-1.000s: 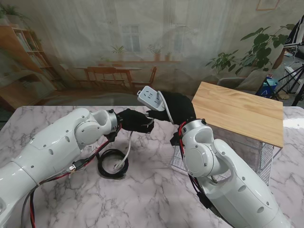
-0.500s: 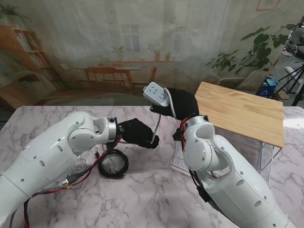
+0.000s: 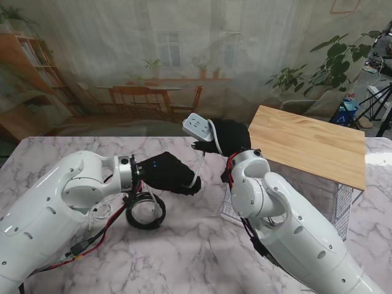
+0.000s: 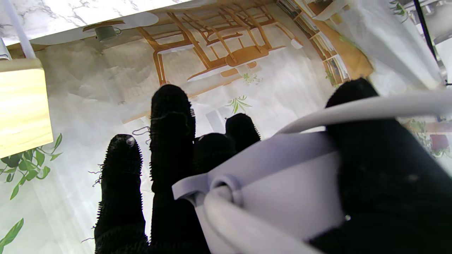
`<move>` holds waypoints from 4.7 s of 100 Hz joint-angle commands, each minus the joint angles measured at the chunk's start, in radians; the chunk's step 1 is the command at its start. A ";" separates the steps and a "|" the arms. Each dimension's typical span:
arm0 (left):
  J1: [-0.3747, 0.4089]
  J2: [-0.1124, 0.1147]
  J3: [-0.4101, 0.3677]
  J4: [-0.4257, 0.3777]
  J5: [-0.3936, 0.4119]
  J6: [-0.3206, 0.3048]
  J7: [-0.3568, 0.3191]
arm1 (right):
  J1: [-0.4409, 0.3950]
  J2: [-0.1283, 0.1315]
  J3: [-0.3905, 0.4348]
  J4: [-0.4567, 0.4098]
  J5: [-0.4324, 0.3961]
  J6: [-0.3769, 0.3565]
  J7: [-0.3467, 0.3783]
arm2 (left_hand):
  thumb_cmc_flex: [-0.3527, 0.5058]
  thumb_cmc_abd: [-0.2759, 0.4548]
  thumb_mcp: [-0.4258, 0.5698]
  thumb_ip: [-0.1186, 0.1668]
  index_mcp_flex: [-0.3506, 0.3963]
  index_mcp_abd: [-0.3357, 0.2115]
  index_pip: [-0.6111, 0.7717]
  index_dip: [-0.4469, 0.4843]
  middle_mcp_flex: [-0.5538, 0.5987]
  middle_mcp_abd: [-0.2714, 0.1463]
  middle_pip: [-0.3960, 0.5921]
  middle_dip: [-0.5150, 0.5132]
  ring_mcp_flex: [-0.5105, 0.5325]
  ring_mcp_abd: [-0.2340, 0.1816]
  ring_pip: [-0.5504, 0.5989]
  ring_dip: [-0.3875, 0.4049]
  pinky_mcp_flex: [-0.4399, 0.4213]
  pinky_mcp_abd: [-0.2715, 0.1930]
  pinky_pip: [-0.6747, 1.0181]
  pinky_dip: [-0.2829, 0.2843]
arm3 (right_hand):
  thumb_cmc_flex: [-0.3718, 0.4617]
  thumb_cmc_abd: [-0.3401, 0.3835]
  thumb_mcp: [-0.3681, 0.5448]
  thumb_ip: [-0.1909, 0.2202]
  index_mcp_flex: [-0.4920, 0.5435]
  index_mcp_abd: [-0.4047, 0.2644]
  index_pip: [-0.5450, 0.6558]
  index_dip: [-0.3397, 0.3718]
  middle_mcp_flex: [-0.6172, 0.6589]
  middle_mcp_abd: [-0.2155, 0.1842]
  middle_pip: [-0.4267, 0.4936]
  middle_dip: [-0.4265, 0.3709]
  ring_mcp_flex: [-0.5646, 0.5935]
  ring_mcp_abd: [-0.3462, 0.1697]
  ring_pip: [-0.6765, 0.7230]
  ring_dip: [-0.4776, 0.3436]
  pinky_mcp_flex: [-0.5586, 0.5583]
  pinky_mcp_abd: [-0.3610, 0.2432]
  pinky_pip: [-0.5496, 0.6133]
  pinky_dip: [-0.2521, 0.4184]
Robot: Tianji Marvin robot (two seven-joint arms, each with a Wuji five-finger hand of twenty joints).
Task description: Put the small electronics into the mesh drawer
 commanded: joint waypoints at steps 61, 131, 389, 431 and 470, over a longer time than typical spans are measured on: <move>-0.068 -0.013 -0.136 -0.114 -0.009 0.037 0.018 | 0.013 0.026 -0.066 0.039 -0.073 -0.088 0.069 | 0.083 -0.010 0.054 0.001 0.029 -0.131 0.035 0.085 0.032 -0.015 0.012 0.012 0.035 -0.011 0.009 -0.004 0.048 -0.014 0.021 -0.004 | 0.213 0.225 0.204 -0.019 0.062 -0.194 0.037 -0.019 0.045 -0.001 0.066 0.005 0.035 -0.032 0.082 -0.001 -0.007 0.013 0.010 -0.001; -0.279 -0.035 0.007 0.062 -0.053 0.239 -0.017 | -0.039 0.040 -0.081 -0.022 -0.024 -0.173 0.125 | 0.083 -0.010 0.038 0.003 0.043 -0.152 0.025 0.110 0.045 -0.010 0.018 0.030 0.047 -0.021 0.046 0.016 0.067 -0.025 0.053 0.014 | 0.212 0.226 0.203 -0.019 0.063 -0.196 0.036 -0.018 0.046 -0.003 0.065 0.005 0.034 -0.034 0.077 -0.003 -0.005 0.012 0.011 -0.002; -0.409 -0.032 0.233 0.147 -0.060 0.325 -0.119 | -0.100 0.048 -0.062 -0.069 0.128 -0.258 0.183 | 0.057 -0.060 0.086 0.037 0.071 -0.132 0.006 0.072 0.160 0.002 0.099 0.072 0.183 -0.025 0.217 -0.005 0.223 -0.010 0.244 -0.046 | 0.217 0.230 0.198 -0.019 0.062 -0.190 0.032 -0.016 0.043 -0.002 0.062 0.005 0.033 -0.031 0.075 -0.001 -0.007 0.012 0.010 -0.003; -0.479 -0.045 0.361 0.284 -0.066 0.352 -0.091 | -0.154 0.050 -0.025 -0.109 0.159 -0.309 0.174 | 0.058 -0.040 0.070 0.032 0.058 -0.151 0.003 0.078 0.146 -0.008 0.105 0.082 0.162 -0.029 0.223 0.003 0.201 -0.013 0.246 -0.043 | 0.219 0.229 0.200 -0.021 0.063 -0.188 0.032 -0.017 0.043 -0.002 0.062 0.005 0.033 -0.029 0.073 -0.002 -0.009 0.016 0.004 -0.006; -0.485 -0.050 0.445 0.401 -0.048 0.322 -0.033 | -0.180 0.038 0.020 -0.121 0.183 -0.286 0.128 | 0.056 -0.006 0.037 0.025 0.032 -0.152 -0.039 0.025 0.102 -0.032 0.084 0.087 0.093 -0.014 0.192 0.004 0.114 -0.012 0.211 -0.035 | 0.223 0.233 0.197 -0.027 0.061 -0.179 0.033 -0.017 0.044 0.001 0.060 0.004 0.036 -0.026 0.072 -0.002 -0.006 0.019 0.003 -0.009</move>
